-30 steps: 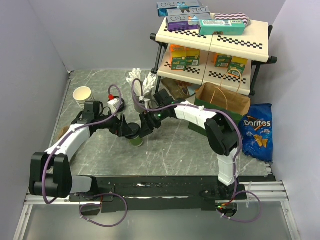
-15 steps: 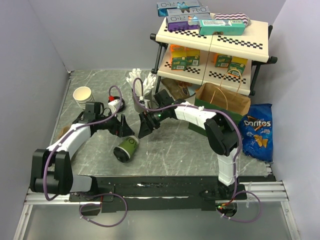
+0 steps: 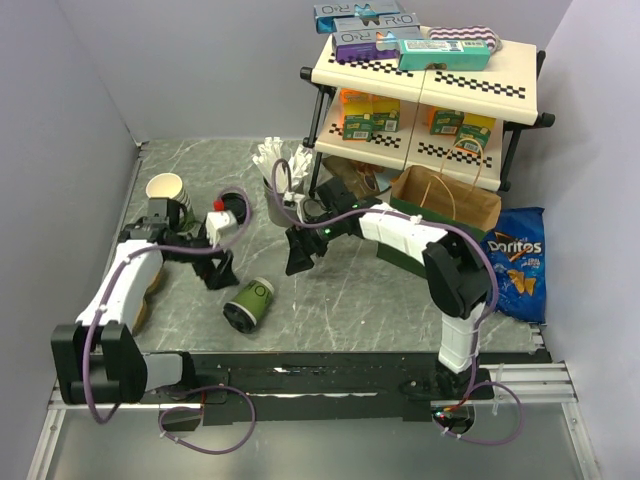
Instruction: Pack the takeout coffee
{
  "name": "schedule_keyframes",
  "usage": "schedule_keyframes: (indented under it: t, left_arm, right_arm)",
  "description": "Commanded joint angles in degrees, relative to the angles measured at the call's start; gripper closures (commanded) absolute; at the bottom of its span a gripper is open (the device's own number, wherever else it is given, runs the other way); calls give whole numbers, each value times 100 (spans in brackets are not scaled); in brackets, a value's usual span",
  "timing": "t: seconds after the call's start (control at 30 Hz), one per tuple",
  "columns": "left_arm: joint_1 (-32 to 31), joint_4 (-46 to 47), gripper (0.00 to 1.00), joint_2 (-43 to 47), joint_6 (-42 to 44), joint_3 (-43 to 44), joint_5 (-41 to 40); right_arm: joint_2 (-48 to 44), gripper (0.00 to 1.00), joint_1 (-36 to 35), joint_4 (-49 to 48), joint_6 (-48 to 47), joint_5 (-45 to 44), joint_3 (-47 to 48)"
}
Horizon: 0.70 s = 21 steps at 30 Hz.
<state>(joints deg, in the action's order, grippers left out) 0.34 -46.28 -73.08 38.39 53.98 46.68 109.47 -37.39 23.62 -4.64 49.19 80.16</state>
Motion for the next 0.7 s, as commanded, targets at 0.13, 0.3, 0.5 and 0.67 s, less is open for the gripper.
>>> schedule_keyframes:
  t: [0.13, 0.3, 0.5, 0.67]
  left_arm:
    - [11, -1824, 1, 742, 3728, -308, 17]
    - [-201, -1375, 1, 777, 3281, -607, 245]
    - [-385, -304, 2, 1234, 2473, -1292, 246]
    - [-438, 391, 3, 1594, 2032, -1697, 88]
  right_arm:
    - [-471, 12, -216, -86, -828, -208, 121]
    - [-102, 17, -287, -207, -152, -243, 229]
    - [329, 22, -278, -805, 1070, 327, 123]
    - [812, 27, -295, -1245, 1685, 776, 351]
